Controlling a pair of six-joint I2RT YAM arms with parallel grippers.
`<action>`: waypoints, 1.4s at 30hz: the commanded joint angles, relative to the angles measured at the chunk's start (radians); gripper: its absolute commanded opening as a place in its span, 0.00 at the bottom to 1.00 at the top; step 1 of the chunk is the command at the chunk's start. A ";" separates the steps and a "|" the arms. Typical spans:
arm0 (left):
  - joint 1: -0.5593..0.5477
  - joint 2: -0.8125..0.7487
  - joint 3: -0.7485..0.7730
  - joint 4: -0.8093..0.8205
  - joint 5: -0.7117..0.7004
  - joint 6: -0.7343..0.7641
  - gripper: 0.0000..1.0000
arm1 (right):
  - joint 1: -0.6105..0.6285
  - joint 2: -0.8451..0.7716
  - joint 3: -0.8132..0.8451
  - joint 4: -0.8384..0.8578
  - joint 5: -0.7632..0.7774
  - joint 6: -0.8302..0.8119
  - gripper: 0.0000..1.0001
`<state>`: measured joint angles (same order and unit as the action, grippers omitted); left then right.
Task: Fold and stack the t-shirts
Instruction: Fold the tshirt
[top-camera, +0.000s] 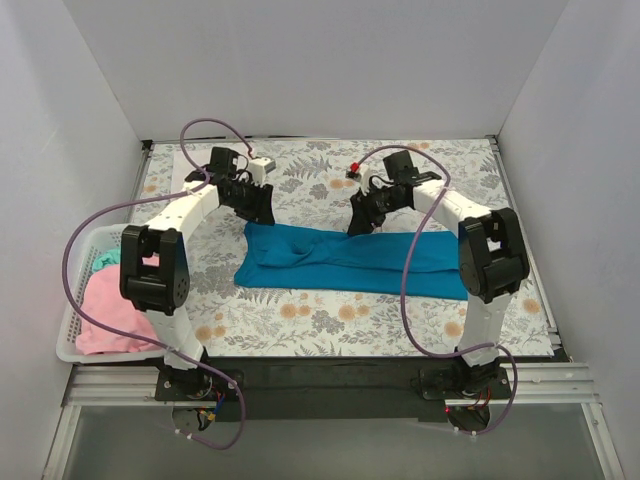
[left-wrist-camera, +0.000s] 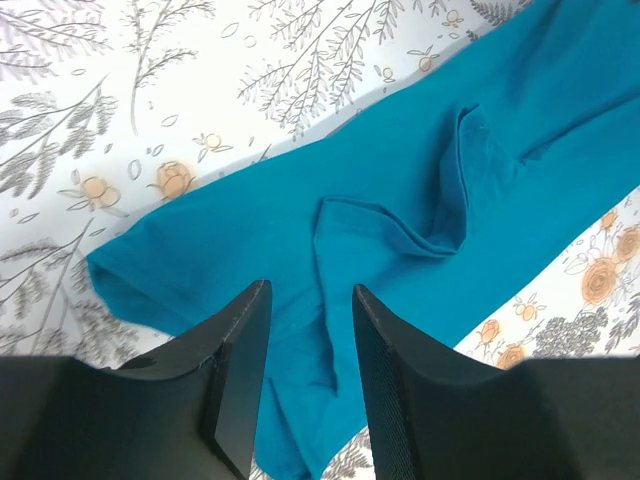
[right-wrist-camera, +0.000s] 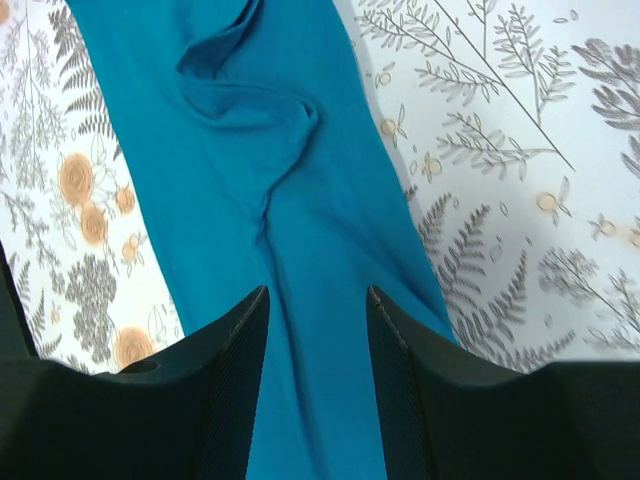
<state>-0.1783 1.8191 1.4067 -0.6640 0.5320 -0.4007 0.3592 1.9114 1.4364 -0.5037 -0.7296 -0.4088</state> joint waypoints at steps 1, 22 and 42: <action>-0.020 0.020 -0.006 0.044 0.049 -0.049 0.37 | 0.047 0.021 0.036 0.157 -0.019 0.149 0.50; -0.024 0.194 0.052 0.066 0.157 -0.076 0.33 | 0.156 0.215 0.150 0.258 0.015 0.249 0.49; -0.056 0.244 0.081 0.087 0.135 -0.092 0.18 | 0.172 0.207 0.128 0.252 -0.001 0.251 0.22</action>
<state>-0.2291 2.0933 1.4555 -0.5968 0.6586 -0.4919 0.5259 2.1349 1.5486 -0.2657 -0.7105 -0.1600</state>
